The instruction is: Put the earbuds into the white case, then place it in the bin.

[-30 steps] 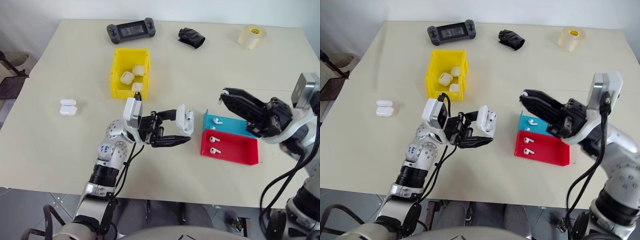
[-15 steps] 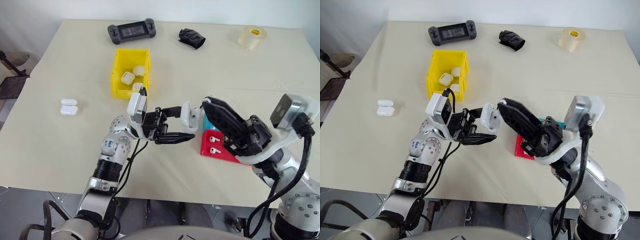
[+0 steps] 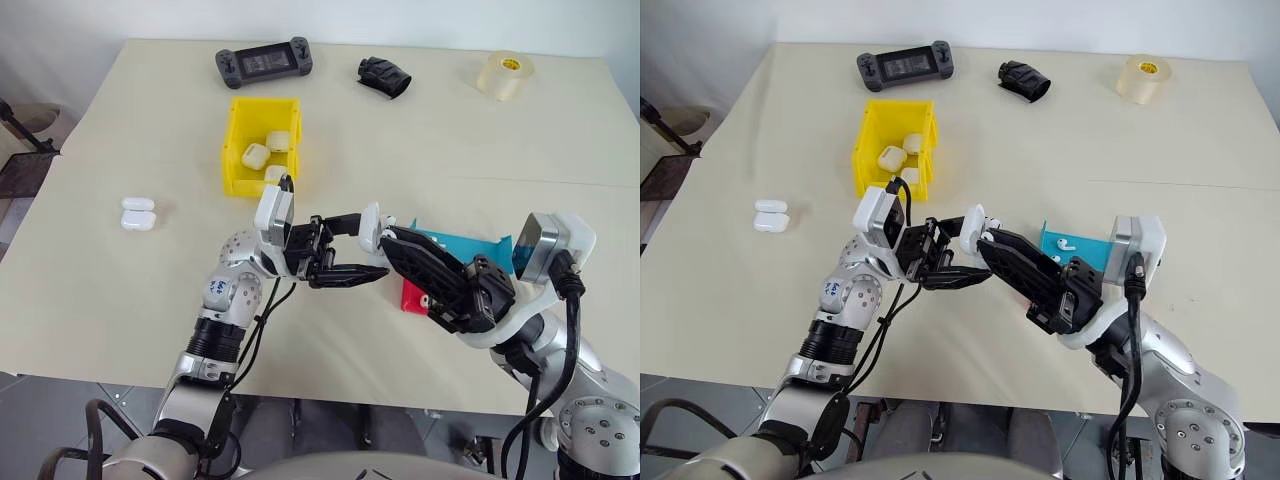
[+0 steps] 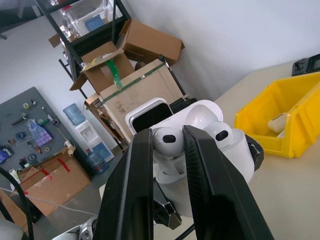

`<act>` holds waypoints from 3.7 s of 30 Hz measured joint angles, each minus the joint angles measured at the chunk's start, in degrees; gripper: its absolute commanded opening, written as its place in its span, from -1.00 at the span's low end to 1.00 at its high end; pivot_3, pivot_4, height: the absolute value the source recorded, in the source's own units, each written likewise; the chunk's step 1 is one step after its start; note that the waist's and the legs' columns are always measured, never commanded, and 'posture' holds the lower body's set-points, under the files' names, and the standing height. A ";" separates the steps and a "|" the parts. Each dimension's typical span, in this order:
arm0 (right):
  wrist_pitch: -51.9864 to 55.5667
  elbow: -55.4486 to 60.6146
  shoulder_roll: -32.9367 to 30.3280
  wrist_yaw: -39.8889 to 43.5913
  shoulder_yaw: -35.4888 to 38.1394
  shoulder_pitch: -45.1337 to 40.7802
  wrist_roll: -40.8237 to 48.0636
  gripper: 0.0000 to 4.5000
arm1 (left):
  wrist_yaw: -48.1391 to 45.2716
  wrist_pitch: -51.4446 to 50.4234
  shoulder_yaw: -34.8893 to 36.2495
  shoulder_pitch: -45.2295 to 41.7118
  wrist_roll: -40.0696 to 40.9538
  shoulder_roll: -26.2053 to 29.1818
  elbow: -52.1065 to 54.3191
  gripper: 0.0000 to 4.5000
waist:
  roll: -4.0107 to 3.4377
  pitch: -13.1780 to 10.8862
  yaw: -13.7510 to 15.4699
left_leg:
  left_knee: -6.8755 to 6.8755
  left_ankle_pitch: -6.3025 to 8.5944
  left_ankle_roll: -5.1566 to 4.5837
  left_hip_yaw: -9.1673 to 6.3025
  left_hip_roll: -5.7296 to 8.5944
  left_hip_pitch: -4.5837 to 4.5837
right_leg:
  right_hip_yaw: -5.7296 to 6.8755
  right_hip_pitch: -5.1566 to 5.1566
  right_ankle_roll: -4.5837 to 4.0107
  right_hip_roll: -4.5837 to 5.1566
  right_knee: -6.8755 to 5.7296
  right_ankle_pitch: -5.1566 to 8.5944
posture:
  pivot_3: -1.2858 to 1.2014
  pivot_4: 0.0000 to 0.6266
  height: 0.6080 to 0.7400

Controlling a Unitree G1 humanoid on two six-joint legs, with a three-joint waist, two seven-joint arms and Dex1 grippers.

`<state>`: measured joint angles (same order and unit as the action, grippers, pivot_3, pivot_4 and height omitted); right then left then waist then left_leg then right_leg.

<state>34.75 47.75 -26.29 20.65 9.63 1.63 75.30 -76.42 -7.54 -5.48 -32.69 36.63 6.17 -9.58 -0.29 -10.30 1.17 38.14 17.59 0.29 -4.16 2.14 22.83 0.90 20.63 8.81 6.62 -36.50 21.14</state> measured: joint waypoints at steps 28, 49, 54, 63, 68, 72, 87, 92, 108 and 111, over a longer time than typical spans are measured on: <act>-2.78 -4.59 -15.49 14.32 19.02 21.99 -7.29 0.91 | 4.22 8.04 -4.14 -0.99 -18.53 11.78 -0.78 0.24 | 0.04 -0.02 0.16 | -0.12 0.00 -0.03 0.16 0.18 -0.15 | -0.08 -0.11 0.00 -0.06 0.06 0.00 | 0.03 -0.52 1.00; 4.59 -3.39 -15.56 6.14 -8.00 -7.46 -25.78 -0.99 | 7.82 4.46 -14.20 -7.34 -31.71 16.44 4.98 0.24 | 0.07 -0.04 0.08 | -0.17 -0.01 -0.02 0.07 0.01 -0.19 | -0.10 -0.11 0.00 -0.01 0.32 0.00 | 0.03 -0.52 1.00; 6.98 -3.42 -14.64 4.97 -9.04 -9.40 -25.96 -0.99 | 8.00 3.96 -14.28 -7.35 -31.39 15.96 5.79 0.24 | 0.07 -0.04 0.23 | -0.16 -0.01 -0.01 0.04 0.00 -0.14 | -0.07 -0.09 0.00 0.00 0.11 0.00 | 0.03 -0.52 1.00; 3.09 -5.63 -17.05 11.15 -6.11 -2.36 -29.13 -0.99 | 8.06 4.01 -12.05 -4.88 -27.73 14.02 4.29 0.24 | 0.13 -0.07 0.07 | -0.13 0.00 -0.03 0.04 0.07 -0.09 | -0.05 -0.03 0.00 -0.06 0.03 0.00 | 0.03 -0.52 1.00; -3.71 -7.64 -14.55 15.44 -3.45 1.94 -30.76 -0.99 | 9.70 4.19 -7.72 -2.83 -24.08 12.80 4.27 0.24 | 0.13 -0.07 0.13 | -0.11 -0.01 -0.02 0.03 0.03 -0.11 | -0.06 -0.05 0.00 -0.02 0.00 0.00 | 0.03 -0.52 1.00; -9.28 -10.25 -11.07 18.63 0.42 8.49 -31.45 -0.92 | 21.39 0.38 0.72 -2.26 -20.16 9.37 6.98 0.24 | 0.20 -0.11 0.28 | -0.04 -0.01 -0.03 0.01 0.06 -0.09 | -0.08 -0.07 0.05 0.04 -0.02 -0.02 | 0.03 -0.52 1.00; -26.05 -12.81 -5.72 20.45 13.22 17.23 -42.62 0.99 | 65.93 -9.72 18.40 -3.78 -26.03 3.91 0.11 0.24 | 0.35 -0.12 0.48 | -0.08 -0.05 0.05 0.12 0.14 -0.33 | -0.17 -0.13 0.05 0.02 -0.13 -0.02 | 0.03 -0.52 1.00; -25.99 -12.90 -5.80 20.28 12.50 15.01 -42.72 0.99 | 65.58 -10.58 17.64 -11.44 -25.69 3.79 -10.99 0.24 | 0.37 -0.12 0.31 | -0.15 -0.06 0.06 0.15 0.26 -0.35 | -0.17 -0.11 0.05 0.02 -0.18 -0.02 | 0.03 -0.52 1.00; -24.54 -10.69 -5.76 17.34 9.32 12.68 -43.17 1.00 | 63.65 -10.67 14.53 -11.30 -25.94 4.12 -11.90 0.98 | 0.40 -0.14 0.35 | -0.14 -0.07 0.08 0.19 0.17 -0.34 | -0.17 -0.02 0.04 0.05 -0.34 -0.02 | 0.03 -0.52 1.00; -24.38 -10.72 -5.79 17.33 9.17 12.21 -43.13 1.00 | 60.79 -9.14 12.80 -7.62 -25.56 4.06 -4.36 0.98 | 0.40 -0.14 0.22 | -0.18 -0.07 0.08 0.19 0.09 -0.36 | -0.17 -0.02 0.04 0.04 -0.34 -0.02 | 0.03 -0.52 1.00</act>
<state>10.37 37.03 -32.09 37.99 18.80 13.85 32.17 -15.64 -16.68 7.32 -40.31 11.07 10.23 -13.94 0.11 -10.43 1.39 37.96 17.52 0.37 -3.97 2.22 22.47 0.72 20.61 8.85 6.66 -36.84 21.12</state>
